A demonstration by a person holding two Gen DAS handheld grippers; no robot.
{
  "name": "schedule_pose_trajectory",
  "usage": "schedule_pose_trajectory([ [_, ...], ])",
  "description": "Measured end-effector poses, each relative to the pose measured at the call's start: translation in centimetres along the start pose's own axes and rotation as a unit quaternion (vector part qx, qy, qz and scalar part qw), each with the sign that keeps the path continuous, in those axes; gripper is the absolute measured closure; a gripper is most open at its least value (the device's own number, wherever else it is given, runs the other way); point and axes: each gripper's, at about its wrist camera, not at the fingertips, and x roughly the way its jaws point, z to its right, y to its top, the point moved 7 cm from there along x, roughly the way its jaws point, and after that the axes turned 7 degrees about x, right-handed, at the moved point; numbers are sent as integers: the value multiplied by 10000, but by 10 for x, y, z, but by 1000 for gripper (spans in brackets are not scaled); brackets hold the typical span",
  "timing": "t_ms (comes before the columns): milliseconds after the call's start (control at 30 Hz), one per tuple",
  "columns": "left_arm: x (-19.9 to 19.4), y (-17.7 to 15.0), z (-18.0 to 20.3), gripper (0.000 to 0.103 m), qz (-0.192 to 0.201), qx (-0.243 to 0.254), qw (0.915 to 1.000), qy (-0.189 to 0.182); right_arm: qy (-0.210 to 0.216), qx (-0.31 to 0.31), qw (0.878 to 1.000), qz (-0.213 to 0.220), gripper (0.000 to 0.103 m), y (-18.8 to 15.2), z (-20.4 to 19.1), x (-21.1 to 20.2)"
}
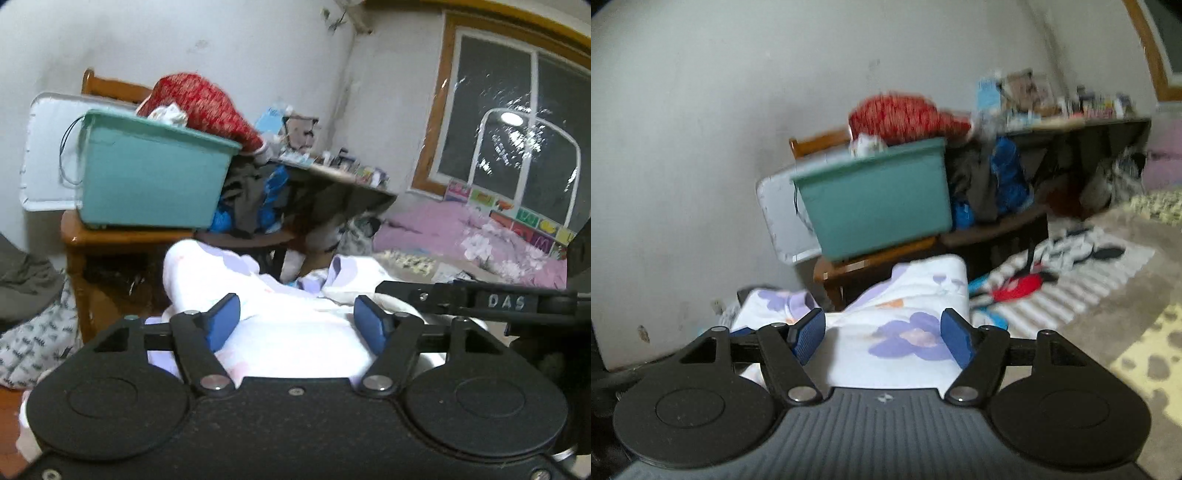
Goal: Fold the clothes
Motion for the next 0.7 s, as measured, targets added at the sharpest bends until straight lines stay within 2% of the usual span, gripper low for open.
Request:
schedule_pose_trajectory([
  [167,17,-21,-3,35,-582,304,9973,336,-182,-273,9989,-340,33,-14,-3,19],
  [333,17,-19,-3,34,-571,255,9976,295,-396,-337,9966,-638,33,-12,-9,19],
  [400,6,-7,-5,32,-380,79,9991,194,-402,-265,9971,-583,33,-5,-13,9],
  [467,-5,5,-7,28,-183,-96,9997,97,-366,16,9988,-330,31,4,-14,-9],
  [500,-15,15,-10,25,55,-155,9997,153,-384,217,9988,-205,25,7,-12,-19],
  [533,-24,25,-13,21,292,-216,9991,212,-423,416,9982,-92,24,10,-9,-30],
  [633,-51,49,-33,14,878,-701,9926,469,-624,806,9947,142,23,12,0,-69],
  [700,-58,54,-44,10,968,-1188,9872,449,-768,1043,9912,287,20,12,7,-96],
])
